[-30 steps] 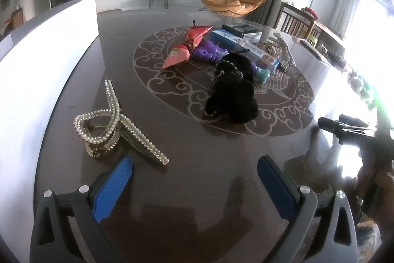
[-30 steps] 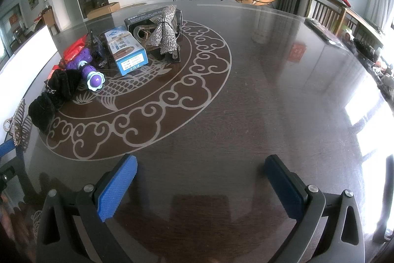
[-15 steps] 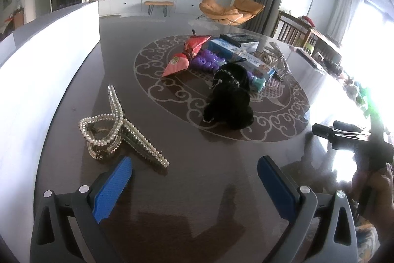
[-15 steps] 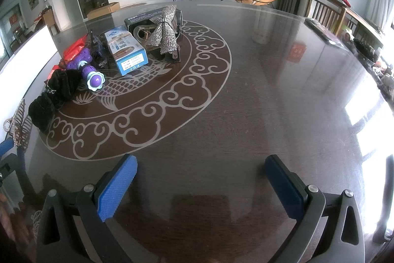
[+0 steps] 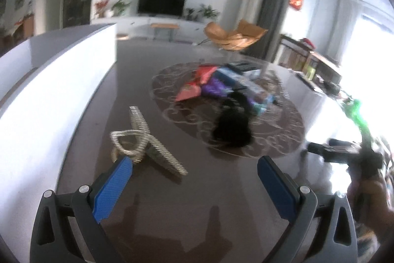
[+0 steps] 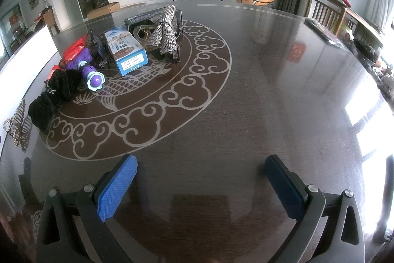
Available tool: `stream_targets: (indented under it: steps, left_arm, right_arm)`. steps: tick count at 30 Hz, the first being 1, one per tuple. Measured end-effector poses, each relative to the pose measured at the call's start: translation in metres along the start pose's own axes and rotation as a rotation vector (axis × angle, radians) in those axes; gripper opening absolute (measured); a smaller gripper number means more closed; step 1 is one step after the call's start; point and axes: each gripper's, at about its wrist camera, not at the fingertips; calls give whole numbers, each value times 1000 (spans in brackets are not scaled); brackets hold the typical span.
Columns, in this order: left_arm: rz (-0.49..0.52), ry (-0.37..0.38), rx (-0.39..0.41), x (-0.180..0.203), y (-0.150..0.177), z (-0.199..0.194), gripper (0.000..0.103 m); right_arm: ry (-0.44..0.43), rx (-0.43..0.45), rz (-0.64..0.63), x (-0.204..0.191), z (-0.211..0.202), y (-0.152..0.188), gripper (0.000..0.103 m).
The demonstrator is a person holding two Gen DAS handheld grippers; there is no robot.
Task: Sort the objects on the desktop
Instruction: 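Move the left tool down over the pearl hair clip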
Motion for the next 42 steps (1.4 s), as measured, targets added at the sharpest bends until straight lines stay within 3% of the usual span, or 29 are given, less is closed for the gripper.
stream_targets:
  steps: [5, 10, 20, 42]
  left_arm:
    - [-91, -88, -112, -26, -22, 29, 103]
    - [-139, -153, -190, -39, -19, 55, 103]
    - [-20, -255, -247, -20, -16, 70, 103]
    - [-18, -258, -251, -18, -17, 71, 103]
  right_arm:
    - [0, 0, 0, -1, 0, 1, 103]
    - [-1, 0, -1, -1, 0, 1, 103]
    - [-1, 1, -1, -1, -1, 1, 103]
    - [-2, 1, -1, -1, -1, 1, 103]
Point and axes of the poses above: each gripper's, at about its wrist camera, not at the fingertips, and z roughly the way its jaws point, x to its right, y to its underside, and after that the axes turned 5 degrees about z, right-handed
